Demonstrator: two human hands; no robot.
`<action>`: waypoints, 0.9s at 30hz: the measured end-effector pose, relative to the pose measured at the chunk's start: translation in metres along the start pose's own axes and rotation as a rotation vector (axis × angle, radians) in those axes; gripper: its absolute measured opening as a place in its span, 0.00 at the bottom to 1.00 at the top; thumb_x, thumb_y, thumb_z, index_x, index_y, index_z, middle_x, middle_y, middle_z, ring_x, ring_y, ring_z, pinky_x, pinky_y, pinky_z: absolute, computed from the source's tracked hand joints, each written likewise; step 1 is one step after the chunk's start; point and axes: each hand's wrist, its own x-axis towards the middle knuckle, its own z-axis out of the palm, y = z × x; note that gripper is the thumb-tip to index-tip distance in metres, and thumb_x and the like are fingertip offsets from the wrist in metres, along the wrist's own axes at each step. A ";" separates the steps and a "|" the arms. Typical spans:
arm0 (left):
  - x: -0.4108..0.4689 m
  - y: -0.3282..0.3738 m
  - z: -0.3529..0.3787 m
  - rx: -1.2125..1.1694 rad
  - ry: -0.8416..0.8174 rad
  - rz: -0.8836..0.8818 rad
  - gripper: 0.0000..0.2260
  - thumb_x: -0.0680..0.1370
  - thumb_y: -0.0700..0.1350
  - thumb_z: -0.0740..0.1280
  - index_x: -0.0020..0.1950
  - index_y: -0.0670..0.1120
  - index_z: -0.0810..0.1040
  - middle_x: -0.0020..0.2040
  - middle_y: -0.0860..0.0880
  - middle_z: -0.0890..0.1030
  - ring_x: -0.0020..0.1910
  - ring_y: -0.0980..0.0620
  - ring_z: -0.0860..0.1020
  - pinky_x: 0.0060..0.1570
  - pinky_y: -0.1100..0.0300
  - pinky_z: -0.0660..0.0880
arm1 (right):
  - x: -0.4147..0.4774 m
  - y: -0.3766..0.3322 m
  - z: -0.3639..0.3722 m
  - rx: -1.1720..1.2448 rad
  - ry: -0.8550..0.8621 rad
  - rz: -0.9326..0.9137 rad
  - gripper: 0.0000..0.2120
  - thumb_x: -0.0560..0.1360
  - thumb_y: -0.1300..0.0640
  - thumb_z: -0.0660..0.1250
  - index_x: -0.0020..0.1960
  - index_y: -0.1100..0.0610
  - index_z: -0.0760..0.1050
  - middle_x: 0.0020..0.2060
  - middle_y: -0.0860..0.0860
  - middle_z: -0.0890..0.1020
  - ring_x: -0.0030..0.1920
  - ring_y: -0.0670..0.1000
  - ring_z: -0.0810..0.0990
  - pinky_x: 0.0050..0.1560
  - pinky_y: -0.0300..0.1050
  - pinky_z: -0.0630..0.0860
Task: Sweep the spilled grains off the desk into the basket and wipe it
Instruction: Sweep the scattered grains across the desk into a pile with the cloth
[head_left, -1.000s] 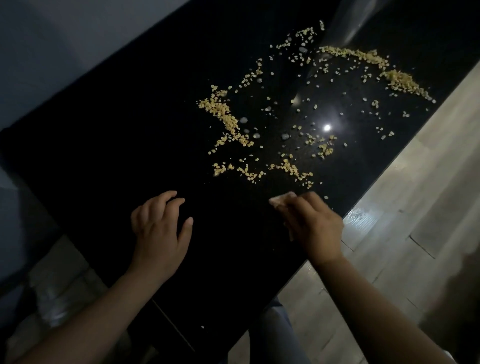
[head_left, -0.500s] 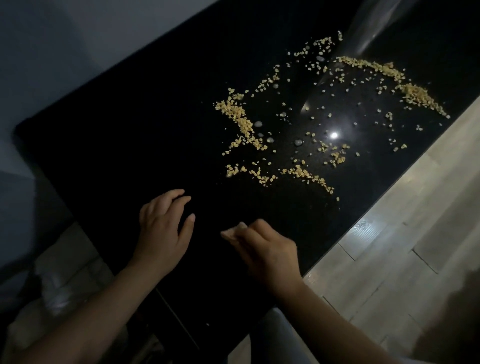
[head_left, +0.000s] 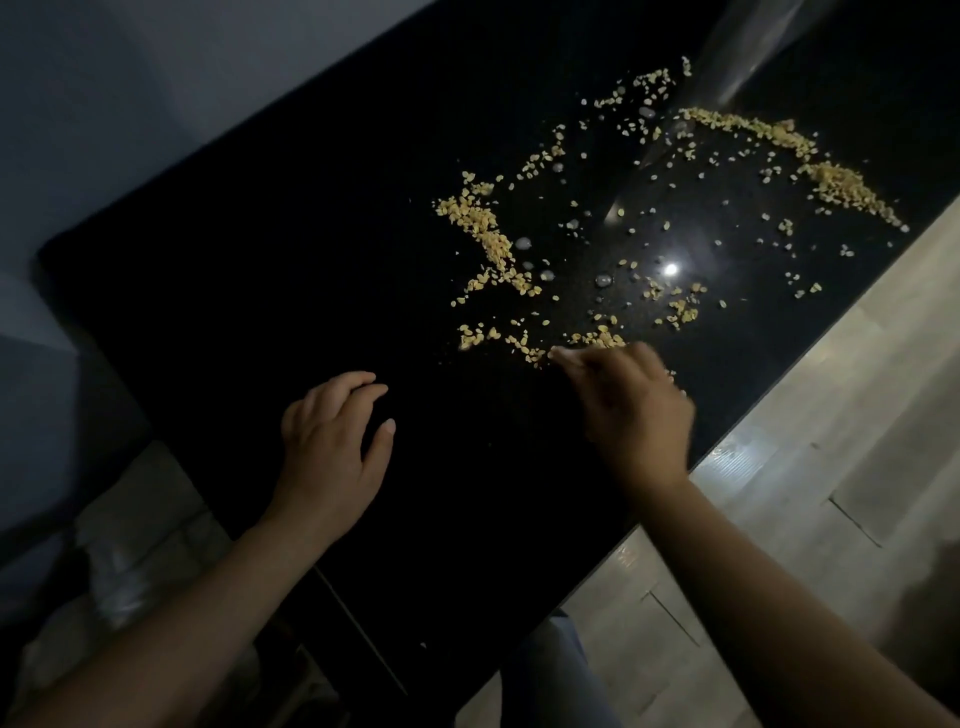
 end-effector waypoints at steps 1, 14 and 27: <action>0.000 -0.002 -0.002 -0.030 0.004 -0.001 0.23 0.77 0.56 0.53 0.64 0.44 0.74 0.65 0.49 0.72 0.65 0.49 0.68 0.66 0.45 0.63 | -0.002 -0.020 0.007 0.061 -0.034 -0.039 0.11 0.78 0.45 0.63 0.53 0.51 0.79 0.45 0.45 0.76 0.37 0.42 0.74 0.33 0.39 0.74; 0.004 -0.023 -0.014 -0.165 0.021 0.008 0.28 0.76 0.57 0.52 0.65 0.40 0.73 0.65 0.45 0.71 0.65 0.47 0.67 0.63 0.54 0.64 | 0.020 -0.026 0.046 -0.083 0.005 0.006 0.11 0.78 0.46 0.63 0.53 0.51 0.78 0.45 0.49 0.77 0.38 0.49 0.77 0.33 0.43 0.73; 0.016 -0.045 -0.032 -0.216 0.045 0.028 0.19 0.78 0.51 0.57 0.63 0.42 0.74 0.61 0.48 0.73 0.61 0.51 0.71 0.60 0.59 0.68 | -0.003 -0.116 0.085 0.115 -0.100 -0.083 0.10 0.78 0.46 0.62 0.54 0.48 0.77 0.47 0.44 0.75 0.39 0.42 0.75 0.35 0.41 0.77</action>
